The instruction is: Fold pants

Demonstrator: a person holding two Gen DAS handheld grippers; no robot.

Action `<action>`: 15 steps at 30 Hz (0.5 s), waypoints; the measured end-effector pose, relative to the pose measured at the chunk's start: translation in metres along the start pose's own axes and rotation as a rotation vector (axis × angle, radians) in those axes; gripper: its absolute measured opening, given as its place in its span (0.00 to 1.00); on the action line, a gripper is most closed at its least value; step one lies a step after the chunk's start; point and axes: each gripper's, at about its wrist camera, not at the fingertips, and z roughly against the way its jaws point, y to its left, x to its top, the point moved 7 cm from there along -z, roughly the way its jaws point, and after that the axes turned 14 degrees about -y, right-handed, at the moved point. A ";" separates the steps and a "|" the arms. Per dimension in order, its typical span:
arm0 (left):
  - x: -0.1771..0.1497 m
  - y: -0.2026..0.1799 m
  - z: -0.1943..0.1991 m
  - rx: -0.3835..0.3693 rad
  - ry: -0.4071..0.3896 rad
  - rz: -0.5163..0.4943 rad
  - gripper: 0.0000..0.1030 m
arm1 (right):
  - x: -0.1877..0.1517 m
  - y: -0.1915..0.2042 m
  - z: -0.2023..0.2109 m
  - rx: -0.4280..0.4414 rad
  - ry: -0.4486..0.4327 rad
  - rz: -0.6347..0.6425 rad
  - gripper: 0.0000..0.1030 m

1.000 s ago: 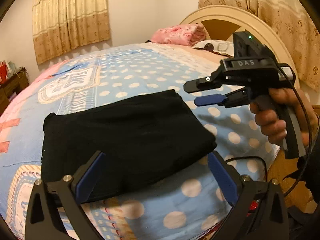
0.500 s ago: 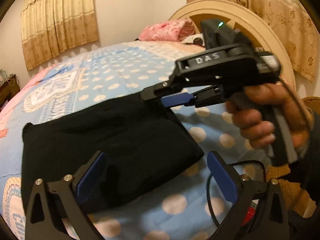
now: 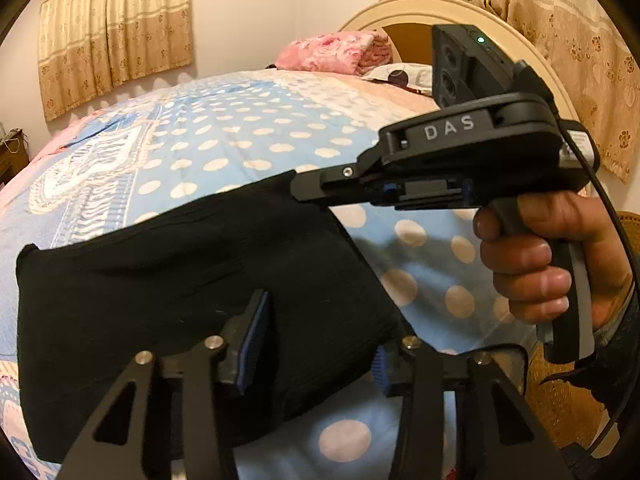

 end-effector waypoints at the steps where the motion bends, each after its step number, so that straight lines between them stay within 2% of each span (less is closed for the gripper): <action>1: 0.003 -0.001 0.002 0.001 -0.007 -0.001 0.45 | 0.003 0.003 0.002 0.000 -0.007 0.007 0.09; 9: 0.011 -0.002 -0.003 0.006 -0.025 0.001 0.45 | 0.022 0.015 0.004 -0.003 -0.038 0.042 0.08; 15: -0.001 -0.007 -0.015 0.013 -0.015 -0.019 0.45 | 0.020 -0.003 -0.002 -0.049 -0.029 0.037 0.08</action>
